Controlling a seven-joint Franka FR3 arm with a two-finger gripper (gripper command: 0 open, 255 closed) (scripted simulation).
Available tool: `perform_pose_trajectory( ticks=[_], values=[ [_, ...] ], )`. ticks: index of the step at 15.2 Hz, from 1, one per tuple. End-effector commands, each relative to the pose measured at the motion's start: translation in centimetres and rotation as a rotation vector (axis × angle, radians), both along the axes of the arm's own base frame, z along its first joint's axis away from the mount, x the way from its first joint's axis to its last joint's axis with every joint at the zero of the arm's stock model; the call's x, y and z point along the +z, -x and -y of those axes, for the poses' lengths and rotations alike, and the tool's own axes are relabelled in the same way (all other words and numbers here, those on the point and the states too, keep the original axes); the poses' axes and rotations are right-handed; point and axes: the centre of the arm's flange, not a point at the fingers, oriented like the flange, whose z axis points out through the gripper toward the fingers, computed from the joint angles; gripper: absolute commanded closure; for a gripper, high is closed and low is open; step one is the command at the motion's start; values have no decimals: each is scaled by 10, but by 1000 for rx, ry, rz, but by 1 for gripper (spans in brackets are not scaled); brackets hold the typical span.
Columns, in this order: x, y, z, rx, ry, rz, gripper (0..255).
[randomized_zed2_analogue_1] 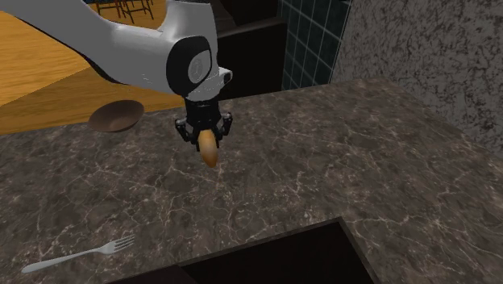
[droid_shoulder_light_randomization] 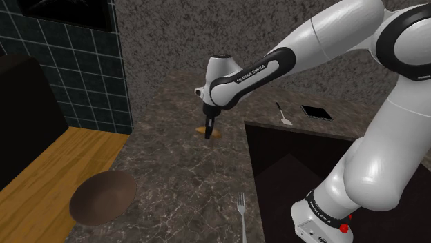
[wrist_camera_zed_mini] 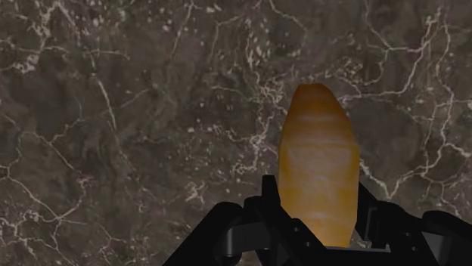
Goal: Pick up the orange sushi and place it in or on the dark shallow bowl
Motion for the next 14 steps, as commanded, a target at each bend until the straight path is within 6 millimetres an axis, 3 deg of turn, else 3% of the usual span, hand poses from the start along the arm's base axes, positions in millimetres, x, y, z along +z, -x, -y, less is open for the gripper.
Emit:
perform_pose_trajectory(
  ticks=[1, 3, 14],
  values=[
    [10, 0, 0, 0, 0, 0, 255],
    [16, 0, 0, 0, 0, 0, 255],
    [17, 9, -145, 0, 0, 0, 255]
  ],
)
